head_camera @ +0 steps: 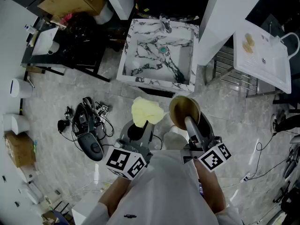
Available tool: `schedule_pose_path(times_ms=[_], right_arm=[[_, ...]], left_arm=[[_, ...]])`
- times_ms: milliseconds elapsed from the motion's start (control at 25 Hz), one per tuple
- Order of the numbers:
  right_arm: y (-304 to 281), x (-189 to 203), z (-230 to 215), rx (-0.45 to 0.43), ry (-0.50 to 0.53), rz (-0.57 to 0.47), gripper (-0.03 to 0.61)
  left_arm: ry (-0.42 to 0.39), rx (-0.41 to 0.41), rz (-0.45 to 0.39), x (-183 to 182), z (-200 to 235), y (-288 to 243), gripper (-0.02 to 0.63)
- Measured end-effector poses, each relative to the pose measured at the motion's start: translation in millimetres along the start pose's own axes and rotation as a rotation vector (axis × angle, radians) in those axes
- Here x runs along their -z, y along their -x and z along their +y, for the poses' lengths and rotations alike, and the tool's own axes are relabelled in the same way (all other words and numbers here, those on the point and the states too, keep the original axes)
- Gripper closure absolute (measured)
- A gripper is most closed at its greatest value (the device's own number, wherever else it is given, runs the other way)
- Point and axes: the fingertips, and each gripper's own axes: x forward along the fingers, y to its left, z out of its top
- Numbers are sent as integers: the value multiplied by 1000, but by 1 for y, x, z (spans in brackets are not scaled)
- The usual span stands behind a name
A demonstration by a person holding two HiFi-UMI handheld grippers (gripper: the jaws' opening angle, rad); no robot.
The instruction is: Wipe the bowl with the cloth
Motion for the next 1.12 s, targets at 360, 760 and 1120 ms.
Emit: schedule_pose_path(times_ms=[360, 760, 1120], right_arm=[[-18, 66, 66, -21, -114, -50, 321], [-55, 130, 114, 79, -63, -143, 490], [-114, 128, 95, 148, -123, -111, 499]], left_arm=[[-1, -10, -13, -5, 63, 81, 568], [-15, 29, -11, -11, 152, 151, 568], [-53, 70, 31, -21, 179, 135, 568]])
